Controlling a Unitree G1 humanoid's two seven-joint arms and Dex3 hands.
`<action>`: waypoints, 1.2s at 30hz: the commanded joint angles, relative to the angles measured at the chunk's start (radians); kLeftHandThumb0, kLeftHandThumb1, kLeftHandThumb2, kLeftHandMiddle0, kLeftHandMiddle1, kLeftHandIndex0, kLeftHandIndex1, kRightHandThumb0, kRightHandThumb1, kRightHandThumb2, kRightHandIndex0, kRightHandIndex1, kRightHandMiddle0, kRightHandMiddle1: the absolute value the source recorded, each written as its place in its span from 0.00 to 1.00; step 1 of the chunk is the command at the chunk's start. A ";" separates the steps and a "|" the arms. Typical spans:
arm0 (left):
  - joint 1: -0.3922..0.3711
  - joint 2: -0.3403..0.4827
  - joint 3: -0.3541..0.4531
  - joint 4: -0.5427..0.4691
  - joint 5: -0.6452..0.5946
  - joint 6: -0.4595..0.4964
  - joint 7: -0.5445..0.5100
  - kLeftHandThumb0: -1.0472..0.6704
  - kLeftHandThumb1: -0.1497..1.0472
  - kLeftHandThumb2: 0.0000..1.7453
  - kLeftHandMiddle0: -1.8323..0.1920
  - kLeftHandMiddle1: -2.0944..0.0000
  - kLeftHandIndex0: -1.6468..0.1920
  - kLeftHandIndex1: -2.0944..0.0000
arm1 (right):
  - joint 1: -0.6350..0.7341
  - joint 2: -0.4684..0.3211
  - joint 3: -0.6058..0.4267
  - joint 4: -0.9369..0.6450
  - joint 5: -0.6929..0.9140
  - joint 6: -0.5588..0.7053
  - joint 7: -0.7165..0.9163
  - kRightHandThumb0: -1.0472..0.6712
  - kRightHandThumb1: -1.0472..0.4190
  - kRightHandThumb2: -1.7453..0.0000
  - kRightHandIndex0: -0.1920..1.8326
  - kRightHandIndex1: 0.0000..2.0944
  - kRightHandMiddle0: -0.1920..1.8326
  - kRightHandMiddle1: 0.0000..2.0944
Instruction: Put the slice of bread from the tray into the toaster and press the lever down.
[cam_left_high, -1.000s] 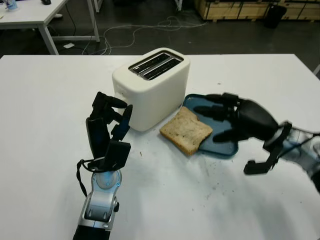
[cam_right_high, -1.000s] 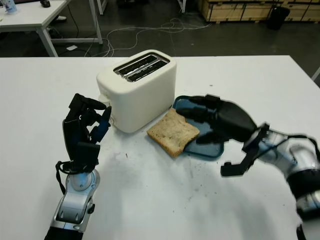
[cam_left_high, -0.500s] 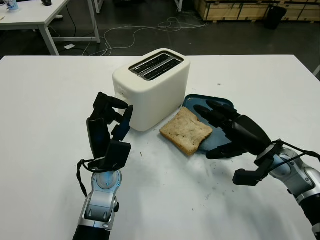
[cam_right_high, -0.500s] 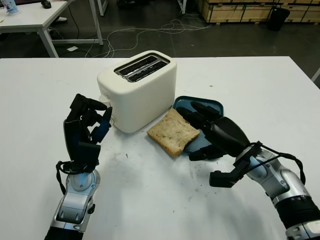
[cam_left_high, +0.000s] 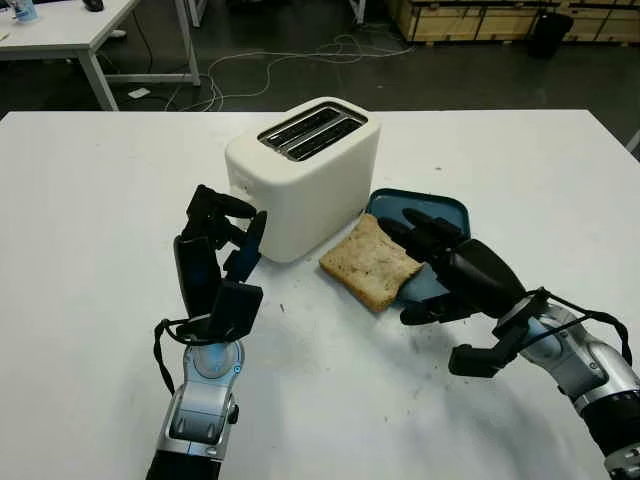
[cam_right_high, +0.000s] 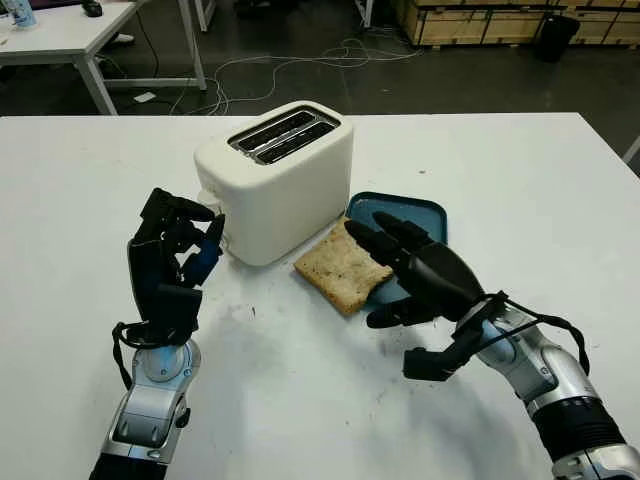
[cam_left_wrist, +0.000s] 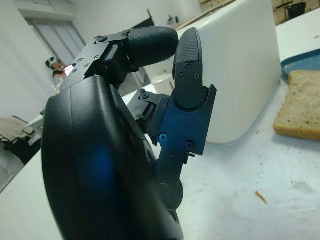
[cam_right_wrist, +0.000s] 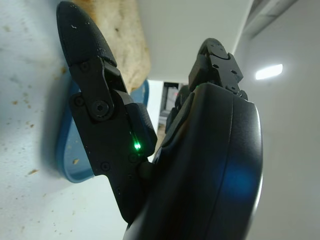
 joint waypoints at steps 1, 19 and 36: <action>-0.010 -0.041 -0.001 -0.004 -0.001 -0.005 0.002 0.35 0.89 0.16 0.52 0.17 0.65 0.17 | -0.019 -0.004 0.021 0.018 -0.058 0.006 -0.056 0.11 0.15 1.00 0.10 0.00 0.12 0.01; -0.028 -0.034 0.001 -0.019 0.003 0.000 -0.003 0.35 0.89 0.16 0.52 0.17 0.64 0.17 | -0.087 -0.009 0.181 0.024 -0.359 0.160 -0.290 0.25 0.17 0.99 0.16 0.02 0.19 0.02; -0.016 -0.042 -0.007 -0.038 0.007 -0.001 0.001 0.35 0.89 0.16 0.52 0.17 0.65 0.17 | -0.094 0.098 0.208 -0.082 -0.349 0.379 -0.204 0.31 0.09 0.97 0.26 0.06 0.28 0.04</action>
